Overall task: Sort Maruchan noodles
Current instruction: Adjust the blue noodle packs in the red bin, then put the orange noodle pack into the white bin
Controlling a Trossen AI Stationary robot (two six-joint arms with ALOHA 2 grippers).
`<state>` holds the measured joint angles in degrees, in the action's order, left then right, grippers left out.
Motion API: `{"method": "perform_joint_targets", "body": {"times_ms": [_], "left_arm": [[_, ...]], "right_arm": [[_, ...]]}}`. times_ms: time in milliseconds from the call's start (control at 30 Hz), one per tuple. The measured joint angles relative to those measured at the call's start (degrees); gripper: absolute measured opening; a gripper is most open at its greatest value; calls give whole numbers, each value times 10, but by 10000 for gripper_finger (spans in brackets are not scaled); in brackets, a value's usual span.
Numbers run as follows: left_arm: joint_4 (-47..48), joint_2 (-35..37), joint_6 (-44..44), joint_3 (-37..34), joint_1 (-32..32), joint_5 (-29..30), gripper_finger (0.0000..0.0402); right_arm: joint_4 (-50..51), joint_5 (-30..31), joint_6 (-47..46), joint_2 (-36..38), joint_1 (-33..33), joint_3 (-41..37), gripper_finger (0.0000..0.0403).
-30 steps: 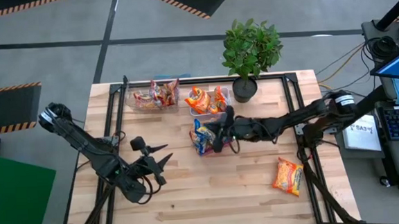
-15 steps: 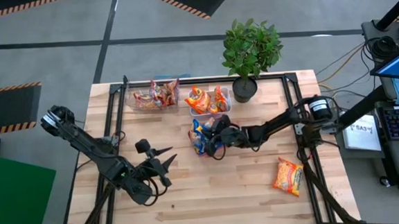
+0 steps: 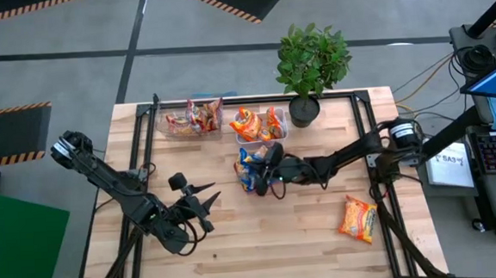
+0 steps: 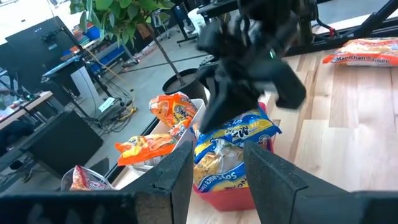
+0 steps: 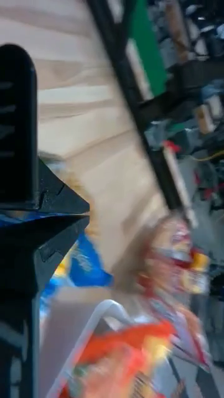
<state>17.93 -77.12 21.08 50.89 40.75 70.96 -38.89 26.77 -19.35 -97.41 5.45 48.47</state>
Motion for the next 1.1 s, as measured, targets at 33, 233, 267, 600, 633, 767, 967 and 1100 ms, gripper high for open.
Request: {"method": "perform_joint_targets", "body": {"times_ms": [33, 233, 267, 600, 633, 767, 967, 1100], "left_arm": [[-1, 0, 0, 0, 0, 0, 123], [-2, 0, 0, 0, 0, 0, 123], [-3, 0, 0, 0, 0, 0, 123], [-7, 0, -7, 0, 0, 0, 123], [-8, 0, -9, 0, 0, 0, 123], [-9, 0, -13, 0, 0, 0, 123], [-32, 0, -38, 0, 0, 0, 123], [-36, 0, -41, 0, 0, 0, 123]], "right_arm": [[-2, -3, -1, -10, 2, 0, 8], [-8, -13, -2, -66, 16, 0, 8], [-14, -9, -2, -74, 17, 0, 8], [34, -47, 10, 38, 18, 0, 8], [59, -64, 7, 63, 18, 0, 8], [190, -147, -63, 176, 18, -1, 8], [386, -199, -211, 292, 61, 0, 8], [499, -206, -328, 323, 115, 0, 8]]}}
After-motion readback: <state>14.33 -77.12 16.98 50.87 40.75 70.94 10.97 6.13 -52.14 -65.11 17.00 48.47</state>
